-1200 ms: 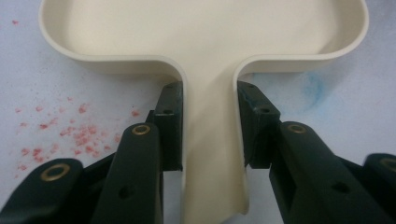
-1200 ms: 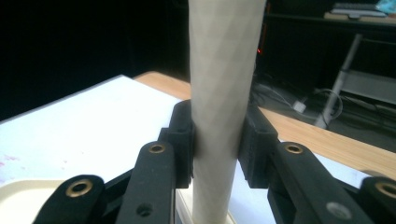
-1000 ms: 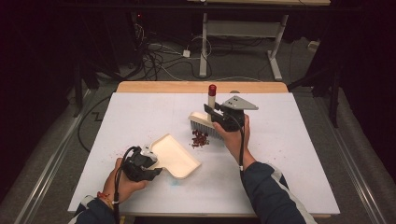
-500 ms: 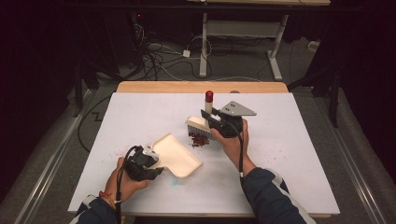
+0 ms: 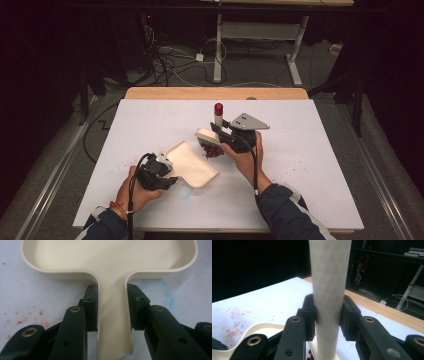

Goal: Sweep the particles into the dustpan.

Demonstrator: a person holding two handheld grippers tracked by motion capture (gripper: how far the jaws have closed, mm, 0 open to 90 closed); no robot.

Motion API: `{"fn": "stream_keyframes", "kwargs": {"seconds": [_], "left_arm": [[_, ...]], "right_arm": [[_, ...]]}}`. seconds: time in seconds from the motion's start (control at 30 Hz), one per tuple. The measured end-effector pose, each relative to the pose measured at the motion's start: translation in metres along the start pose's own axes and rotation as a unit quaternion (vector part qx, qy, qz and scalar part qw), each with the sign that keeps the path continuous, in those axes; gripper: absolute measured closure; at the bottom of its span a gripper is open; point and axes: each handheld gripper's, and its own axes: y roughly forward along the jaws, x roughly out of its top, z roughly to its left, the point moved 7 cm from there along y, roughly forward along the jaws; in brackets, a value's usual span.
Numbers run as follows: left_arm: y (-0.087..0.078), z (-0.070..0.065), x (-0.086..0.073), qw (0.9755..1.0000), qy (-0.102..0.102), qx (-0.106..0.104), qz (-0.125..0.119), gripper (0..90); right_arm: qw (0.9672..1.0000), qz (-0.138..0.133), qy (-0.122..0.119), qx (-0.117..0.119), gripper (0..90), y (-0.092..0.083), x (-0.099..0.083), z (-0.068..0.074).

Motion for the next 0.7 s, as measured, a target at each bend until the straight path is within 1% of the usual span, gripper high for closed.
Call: {"fn": "stream_keyframes", "kwargs": {"seconds": [0.1,0.13,0.17,0.2,0.23,0.27,0.3,0.33,0.37,0.47,0.5,0.6,0.63,0.7], "left_arm": [[0.001,0.000,0.002,1.0000,0.001,0.001,0.002,64.2],[0.001,0.000,0.002,1.0000,0.001,0.002,0.002,64.1],[0.001,0.000,0.002,1.0000,0.000,0.002,0.002,64.1],[0.002,0.000,0.003,1.0000,-0.001,0.003,0.002,64.2],[0.002,0.000,0.003,1.0000,-0.001,0.001,0.002,64.2],[0.002,0.000,0.003,1.0000,-0.001,0.002,0.003,64.2],[0.002,0.000,0.003,1.0000,-0.001,0.002,0.003,64.2],[0.002,-0.001,0.003,1.0000,-0.004,0.002,0.001,64.1],[0.002,-0.001,0.003,1.0000,-0.003,0.002,0.001,64.1],[0.003,0.000,0.003,1.0000,-0.002,0.002,0.003,64.1],[0.002,0.000,0.003,1.0000,-0.001,0.002,0.005,64.1],[0.002,0.000,0.003,1.0000,0.001,0.002,0.006,64.1],[0.002,0.000,0.003,1.0000,0.001,0.002,0.006,64.1],[0.002,0.000,0.002,1.0000,0.004,0.004,0.008,64.1]], "right_arm": [[0.9999,-0.002,0.004,0.009,70.0,-0.002,0.000,0.006],[0.9999,0.000,-0.002,0.012,70.0,-0.003,0.000,0.011],[0.9999,0.000,-0.002,0.012,70.0,-0.003,0.000,0.011],[0.9999,0.001,-0.007,0.014,70.0,-0.004,-0.001,0.014],[0.9998,-0.002,-0.010,0.017,70.0,-0.006,-0.001,0.021],[0.9998,-0.002,-0.010,0.017,70.0,-0.006,-0.001,0.021],[0.9997,-0.001,-0.014,0.019,70.0,-0.008,-0.002,0.025],[0.9997,-0.003,-0.015,0.021,70.0,-0.008,-0.002,0.027],[0.9997,-0.003,-0.015,0.021,70.0,-0.008,-0.002,0.027],[0.9994,-0.002,-0.013,0.032,70.0,-0.011,-0.002,0.035],[0.9994,-0.002,-0.013,0.032,70.0,-0.011,-0.002,0.035],[0.9990,-0.002,-0.019,0.041,70.1,-0.013,-0.001,0.041],[0.9990,-0.002,-0.019,0.041,70.1,-0.013,-0.001,0.041],[0.9983,-0.005,-0.023,0.053,70.2,-0.014,0.001,0.046]]}}
